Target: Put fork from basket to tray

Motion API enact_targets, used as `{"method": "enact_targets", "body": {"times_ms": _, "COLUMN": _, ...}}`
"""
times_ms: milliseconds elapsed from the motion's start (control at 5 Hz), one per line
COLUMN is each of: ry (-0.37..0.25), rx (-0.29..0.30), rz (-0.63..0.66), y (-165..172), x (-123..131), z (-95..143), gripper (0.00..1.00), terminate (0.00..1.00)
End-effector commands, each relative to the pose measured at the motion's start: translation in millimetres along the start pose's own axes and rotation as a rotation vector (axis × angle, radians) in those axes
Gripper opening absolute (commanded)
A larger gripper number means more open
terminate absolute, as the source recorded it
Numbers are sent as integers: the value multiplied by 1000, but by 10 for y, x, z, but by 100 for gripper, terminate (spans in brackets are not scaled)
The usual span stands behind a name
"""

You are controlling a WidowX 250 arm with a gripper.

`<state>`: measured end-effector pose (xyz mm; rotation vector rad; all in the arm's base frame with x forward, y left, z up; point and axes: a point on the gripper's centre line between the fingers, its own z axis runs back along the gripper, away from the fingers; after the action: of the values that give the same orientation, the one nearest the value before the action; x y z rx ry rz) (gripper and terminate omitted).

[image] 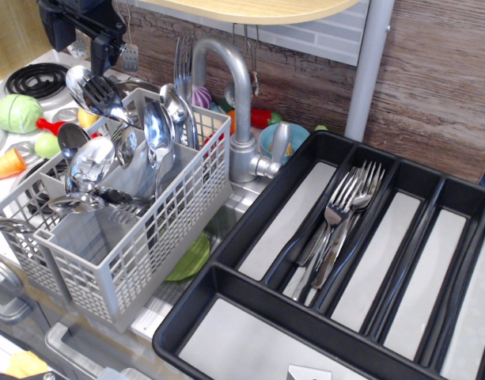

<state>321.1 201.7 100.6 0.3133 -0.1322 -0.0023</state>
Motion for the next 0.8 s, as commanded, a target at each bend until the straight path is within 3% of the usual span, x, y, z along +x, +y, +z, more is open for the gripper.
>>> {"method": "enact_targets", "body": {"times_ms": 0, "ry": 0, "rx": 0, "rz": 0, "y": 0, "x": 0, "z": 0, "gripper": 100, "terminate": 0}}
{"method": "enact_targets", "body": {"times_ms": 400, "ry": 17, "rx": -30, "rz": 30, "y": 14, "x": -2, "z": -93, "gripper": 100, "terminate": 0}}
{"method": "enact_targets", "body": {"times_ms": 600, "ry": 16, "rx": -22, "rz": 49, "y": 6, "x": -29, "z": -111, "gripper": 0, "terminate": 0}}
